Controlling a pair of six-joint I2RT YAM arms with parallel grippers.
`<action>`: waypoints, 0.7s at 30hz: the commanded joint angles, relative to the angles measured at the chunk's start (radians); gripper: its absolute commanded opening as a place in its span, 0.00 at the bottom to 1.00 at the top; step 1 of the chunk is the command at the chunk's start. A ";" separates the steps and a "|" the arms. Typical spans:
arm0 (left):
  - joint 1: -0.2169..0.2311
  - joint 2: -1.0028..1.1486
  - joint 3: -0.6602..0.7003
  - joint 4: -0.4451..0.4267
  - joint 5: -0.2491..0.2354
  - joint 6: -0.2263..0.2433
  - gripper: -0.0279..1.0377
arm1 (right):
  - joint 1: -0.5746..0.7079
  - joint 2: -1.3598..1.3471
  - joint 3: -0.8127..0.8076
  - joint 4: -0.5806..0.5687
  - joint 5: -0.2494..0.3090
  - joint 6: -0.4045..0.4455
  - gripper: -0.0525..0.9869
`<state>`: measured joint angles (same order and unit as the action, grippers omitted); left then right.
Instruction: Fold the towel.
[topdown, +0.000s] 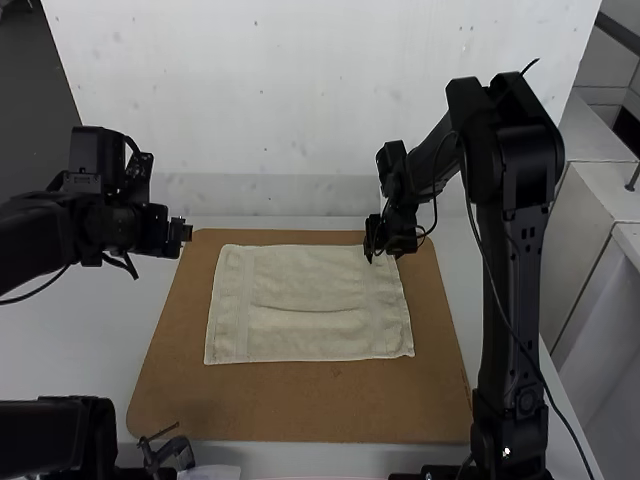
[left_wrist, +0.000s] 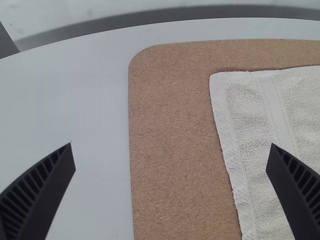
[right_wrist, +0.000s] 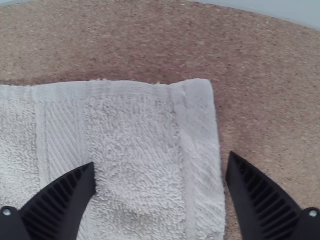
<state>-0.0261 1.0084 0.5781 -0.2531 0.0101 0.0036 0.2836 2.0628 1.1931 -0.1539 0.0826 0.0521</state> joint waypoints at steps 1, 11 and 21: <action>-0.001 0.019 0.000 0.018 0.018 0.004 0.95 | -0.026 0.068 0.026 0.017 0.066 0.026 0.43; -0.063 0.262 0.121 0.025 0.016 -0.044 0.94 | -0.046 0.071 0.013 -0.015 0.066 0.031 0.07; -0.124 0.647 0.390 -0.046 -0.010 -0.149 0.93 | -0.064 0.060 -0.021 0.001 0.068 0.020 0.07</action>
<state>-0.1352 1.5612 0.8730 -0.2832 0.0151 -0.0860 0.2790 2.0827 1.2114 -0.1406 0.0505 0.0750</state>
